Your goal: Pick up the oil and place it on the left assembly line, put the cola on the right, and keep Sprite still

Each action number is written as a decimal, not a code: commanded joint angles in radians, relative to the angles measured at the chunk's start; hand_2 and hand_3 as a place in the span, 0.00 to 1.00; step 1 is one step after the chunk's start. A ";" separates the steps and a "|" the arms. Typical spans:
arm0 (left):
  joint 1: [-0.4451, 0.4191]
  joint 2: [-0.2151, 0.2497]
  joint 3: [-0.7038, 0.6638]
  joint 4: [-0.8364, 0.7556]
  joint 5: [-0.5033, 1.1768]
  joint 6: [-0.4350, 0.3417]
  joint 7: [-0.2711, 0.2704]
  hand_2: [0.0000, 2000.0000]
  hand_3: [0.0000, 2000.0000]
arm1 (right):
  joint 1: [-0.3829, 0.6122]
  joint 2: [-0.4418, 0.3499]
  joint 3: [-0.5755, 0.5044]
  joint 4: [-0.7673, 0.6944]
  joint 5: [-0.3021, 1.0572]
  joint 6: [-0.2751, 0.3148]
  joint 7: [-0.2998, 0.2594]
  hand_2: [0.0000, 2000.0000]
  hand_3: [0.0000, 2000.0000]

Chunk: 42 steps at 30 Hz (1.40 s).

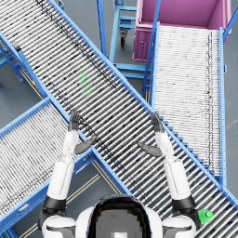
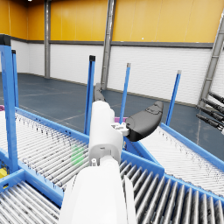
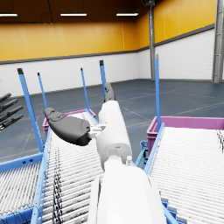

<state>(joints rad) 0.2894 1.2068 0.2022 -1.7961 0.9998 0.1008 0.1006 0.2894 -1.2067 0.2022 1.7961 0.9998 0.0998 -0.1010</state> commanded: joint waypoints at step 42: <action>0.000 0.000 0.000 0.000 0.000 0.000 0.000 0.00 0.00 | 0.000 0.000 0.000 0.000 0.000 0.000 0.000 0.00 0.00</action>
<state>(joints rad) 0.2894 1.2068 0.2022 -1.7961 0.9998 0.1008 0.1006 0.2894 -1.2067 0.2022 1.7961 0.9998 0.0998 -0.1010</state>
